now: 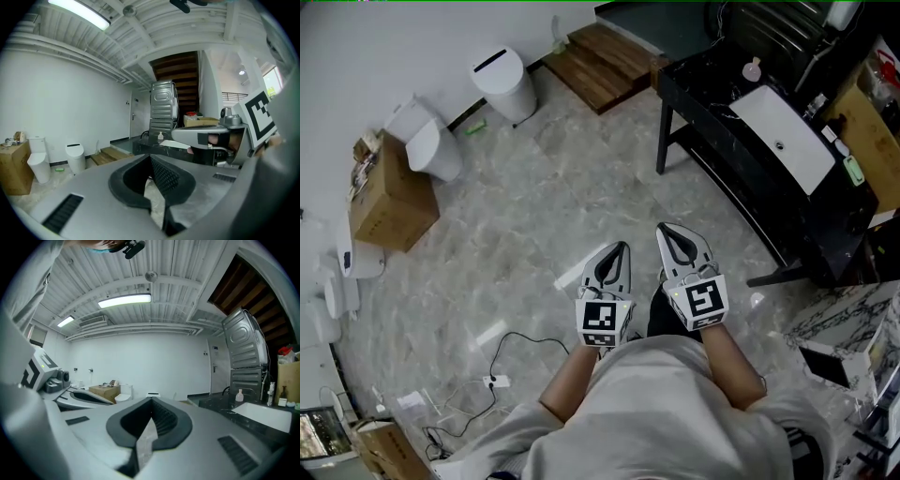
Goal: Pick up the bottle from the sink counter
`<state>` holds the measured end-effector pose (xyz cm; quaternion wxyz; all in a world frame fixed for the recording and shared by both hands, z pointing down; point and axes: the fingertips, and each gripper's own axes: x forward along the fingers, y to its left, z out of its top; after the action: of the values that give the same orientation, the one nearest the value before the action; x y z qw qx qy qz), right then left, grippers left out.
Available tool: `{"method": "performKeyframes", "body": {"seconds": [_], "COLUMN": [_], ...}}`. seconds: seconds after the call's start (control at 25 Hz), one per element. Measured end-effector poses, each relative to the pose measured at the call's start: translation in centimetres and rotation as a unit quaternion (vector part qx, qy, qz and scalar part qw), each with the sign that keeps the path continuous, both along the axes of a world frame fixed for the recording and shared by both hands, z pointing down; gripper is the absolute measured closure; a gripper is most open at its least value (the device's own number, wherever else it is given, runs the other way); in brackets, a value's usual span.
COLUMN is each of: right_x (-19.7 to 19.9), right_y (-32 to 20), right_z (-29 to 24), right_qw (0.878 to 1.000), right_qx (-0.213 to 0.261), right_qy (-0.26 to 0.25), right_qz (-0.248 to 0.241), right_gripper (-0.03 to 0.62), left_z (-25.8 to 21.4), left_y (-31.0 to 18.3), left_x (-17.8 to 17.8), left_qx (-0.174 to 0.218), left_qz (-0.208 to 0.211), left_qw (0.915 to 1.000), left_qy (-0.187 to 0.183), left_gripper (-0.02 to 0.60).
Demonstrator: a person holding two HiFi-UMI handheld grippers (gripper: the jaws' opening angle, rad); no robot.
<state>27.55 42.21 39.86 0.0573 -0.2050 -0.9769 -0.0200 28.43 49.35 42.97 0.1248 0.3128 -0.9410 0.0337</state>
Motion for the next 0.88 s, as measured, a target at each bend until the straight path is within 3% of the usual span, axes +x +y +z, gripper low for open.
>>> {"method": "performKeyframes", "body": {"seconds": [0.36,0.52,0.88], "right_x": [-11.8,-16.8,-20.6], "right_y": [-10.0,-14.8,-26.1], "right_z": [1.1,1.0,1.7], "right_qw": [0.999,0.999,0.993], "right_qx": [-0.034,-0.04,-0.084], "right_qy": [0.02,0.024,0.029], "right_qz": [0.015,0.013,0.076], "right_gripper": [0.586,0.586,0.586], "left_z": [0.1,0.4,1.8], "left_y": [-9.7,-14.2,-24.3], "left_x": [-10.1,-14.4,-19.9], "left_qx": [-0.039,-0.034,-0.066], "left_qz": [0.036,0.053,0.124], "left_qw": [0.9984,0.9972,0.9885], "left_qy": [0.017,0.041,0.056], "left_gripper": [0.568,0.568,0.568]}}
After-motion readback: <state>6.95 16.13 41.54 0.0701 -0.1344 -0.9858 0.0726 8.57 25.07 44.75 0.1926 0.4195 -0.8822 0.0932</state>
